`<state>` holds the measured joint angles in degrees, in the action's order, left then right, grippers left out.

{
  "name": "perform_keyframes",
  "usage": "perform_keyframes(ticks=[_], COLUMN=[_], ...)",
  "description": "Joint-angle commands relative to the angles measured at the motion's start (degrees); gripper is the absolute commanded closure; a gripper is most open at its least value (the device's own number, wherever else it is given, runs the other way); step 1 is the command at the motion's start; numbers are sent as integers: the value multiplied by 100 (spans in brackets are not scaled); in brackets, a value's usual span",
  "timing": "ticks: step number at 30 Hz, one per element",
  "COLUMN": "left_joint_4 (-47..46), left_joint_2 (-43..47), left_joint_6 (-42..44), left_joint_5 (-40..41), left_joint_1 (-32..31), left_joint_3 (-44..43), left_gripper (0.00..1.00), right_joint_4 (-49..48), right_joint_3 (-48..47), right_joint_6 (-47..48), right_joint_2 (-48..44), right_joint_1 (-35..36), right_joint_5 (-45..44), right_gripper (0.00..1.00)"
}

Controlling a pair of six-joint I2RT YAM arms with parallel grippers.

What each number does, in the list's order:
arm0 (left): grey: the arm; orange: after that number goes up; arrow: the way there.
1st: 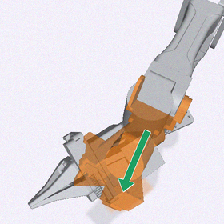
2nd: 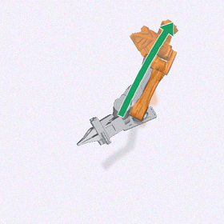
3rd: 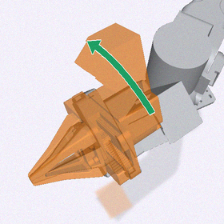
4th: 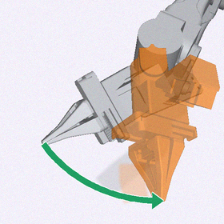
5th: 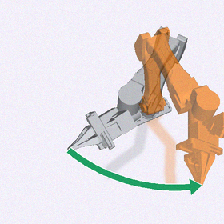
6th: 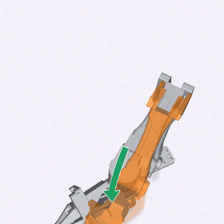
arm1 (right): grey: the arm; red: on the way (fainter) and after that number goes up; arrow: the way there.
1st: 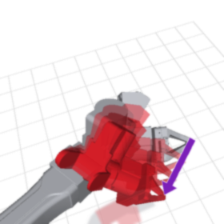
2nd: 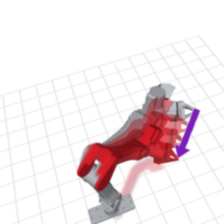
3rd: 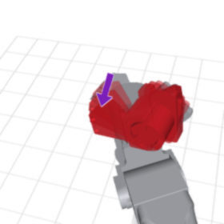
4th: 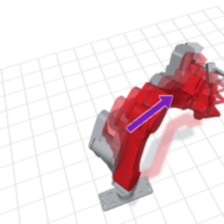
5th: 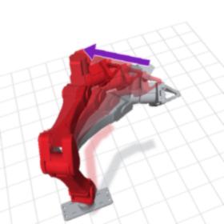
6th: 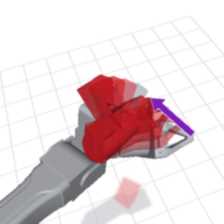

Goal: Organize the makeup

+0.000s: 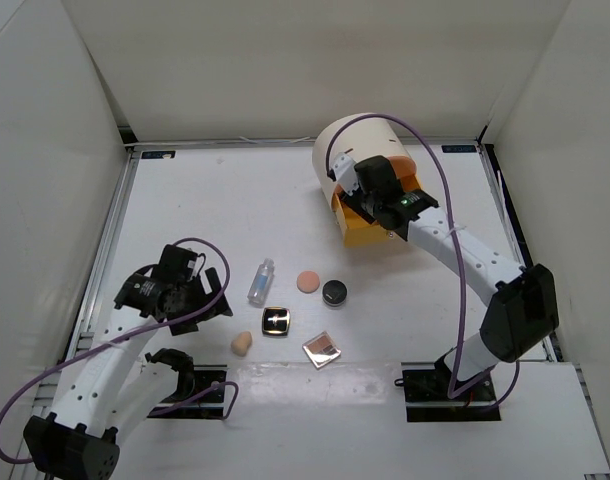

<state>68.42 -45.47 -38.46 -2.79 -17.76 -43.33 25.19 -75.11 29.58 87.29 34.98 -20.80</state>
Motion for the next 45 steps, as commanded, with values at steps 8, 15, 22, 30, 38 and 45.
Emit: perform_keyframes(ticks=[8, 15, 22, 30, 38, 45], left_joint_4=[-303, -1056, -2025, -2060, -2131, -2307], left_joint_2=[-234, -515, -1313, -2817, -3731, -4486], left_joint_6=[31, 294, 479, -293, -1251, -1436], left_joint_5=[-143, -494, -286, 893, 1438, 1667], left_joint_1=[-17, -52, -1218, -2811, -3567, -3937], left_joint_3=[150, 229, -288, -783, -914, -993], left_gripper=[2, 2, 2, 2, 2, 2], right_joint_4=[-550, -1147, -1253, -639, -542, -436], right_joint_3=[-179, 180, 365, 602, 1033, 1113], right_joint_6=[-356, -848, -1814, -2694, -2932, -3169], right_joint_2=[-781, -1574, -1768, -2171, -2629, -2717], right_joint_1=[88, 88, 17, 17, -53, -53], right_joint_5=[891, 1376, 712, -29, -328, -486], right_gripper=[31, 12, 1, 1, 1, 1])
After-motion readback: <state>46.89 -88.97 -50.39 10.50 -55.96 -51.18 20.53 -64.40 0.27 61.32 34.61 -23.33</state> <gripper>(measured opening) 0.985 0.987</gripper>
